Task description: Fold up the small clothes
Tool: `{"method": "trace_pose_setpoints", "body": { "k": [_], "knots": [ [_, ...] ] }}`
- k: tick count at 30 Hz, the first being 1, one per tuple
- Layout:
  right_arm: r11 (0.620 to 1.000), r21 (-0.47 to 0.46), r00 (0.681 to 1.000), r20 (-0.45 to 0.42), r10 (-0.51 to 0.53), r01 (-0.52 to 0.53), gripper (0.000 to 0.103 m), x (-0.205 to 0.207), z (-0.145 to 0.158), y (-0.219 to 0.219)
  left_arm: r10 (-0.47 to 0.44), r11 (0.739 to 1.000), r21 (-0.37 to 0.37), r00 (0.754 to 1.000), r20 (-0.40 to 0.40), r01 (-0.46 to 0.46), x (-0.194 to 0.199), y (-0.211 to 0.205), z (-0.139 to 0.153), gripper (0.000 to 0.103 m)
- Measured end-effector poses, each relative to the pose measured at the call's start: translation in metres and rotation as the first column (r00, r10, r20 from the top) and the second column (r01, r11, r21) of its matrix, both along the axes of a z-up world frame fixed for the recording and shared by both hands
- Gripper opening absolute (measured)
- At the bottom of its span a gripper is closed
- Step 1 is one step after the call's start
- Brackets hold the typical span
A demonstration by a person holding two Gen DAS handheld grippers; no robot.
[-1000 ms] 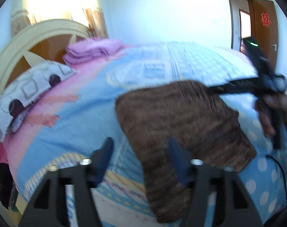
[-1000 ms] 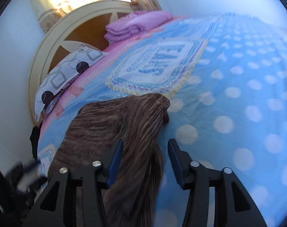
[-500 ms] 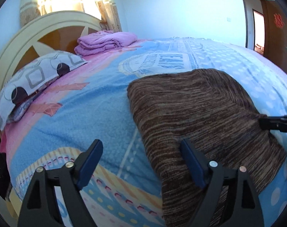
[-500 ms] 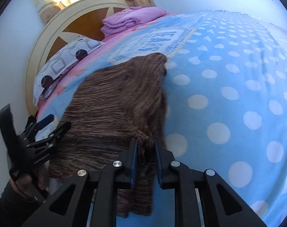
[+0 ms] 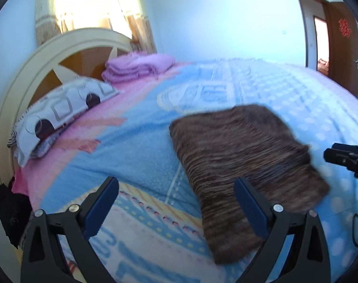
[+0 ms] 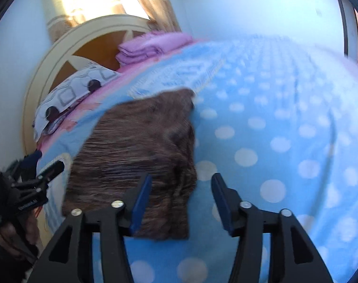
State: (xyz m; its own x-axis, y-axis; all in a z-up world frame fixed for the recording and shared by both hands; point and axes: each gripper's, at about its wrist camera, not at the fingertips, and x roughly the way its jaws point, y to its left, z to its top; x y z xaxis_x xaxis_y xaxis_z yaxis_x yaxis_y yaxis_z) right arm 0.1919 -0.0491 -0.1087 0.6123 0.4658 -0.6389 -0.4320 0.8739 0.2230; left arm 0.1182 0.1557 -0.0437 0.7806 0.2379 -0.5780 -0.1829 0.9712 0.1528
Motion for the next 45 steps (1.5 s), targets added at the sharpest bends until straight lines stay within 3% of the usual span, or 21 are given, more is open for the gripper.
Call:
{"method": "trace_pose_setpoints", "body": {
  "k": [7, 14, 45],
  "knots": [
    [0.999, -0.018, 0.988, 0.145, 0.042, -0.040, 0.064, -0.051, 0.051, 0.011, -0.035, 0.998, -0.051, 0.995, 0.091, 0.040, -0.019, -0.005, 0.038, 0.103],
    [0.999, -0.021, 0.973, 0.224, 0.050, -0.047, 0.066, -0.077, 0.074, 0.015, -0.049, 0.997, -0.049, 0.993, 0.112, 0.055, -0.023, -0.009, 0.044, 0.103],
    [0.998, -0.013, 0.973, 0.223, 0.058, -0.056, 0.066, -0.087, 0.073, 0.019, -0.048, 0.997, -0.055, 0.993, 0.110, 0.054, -0.027, -0.011, 0.043, 0.103]
  ]
}}
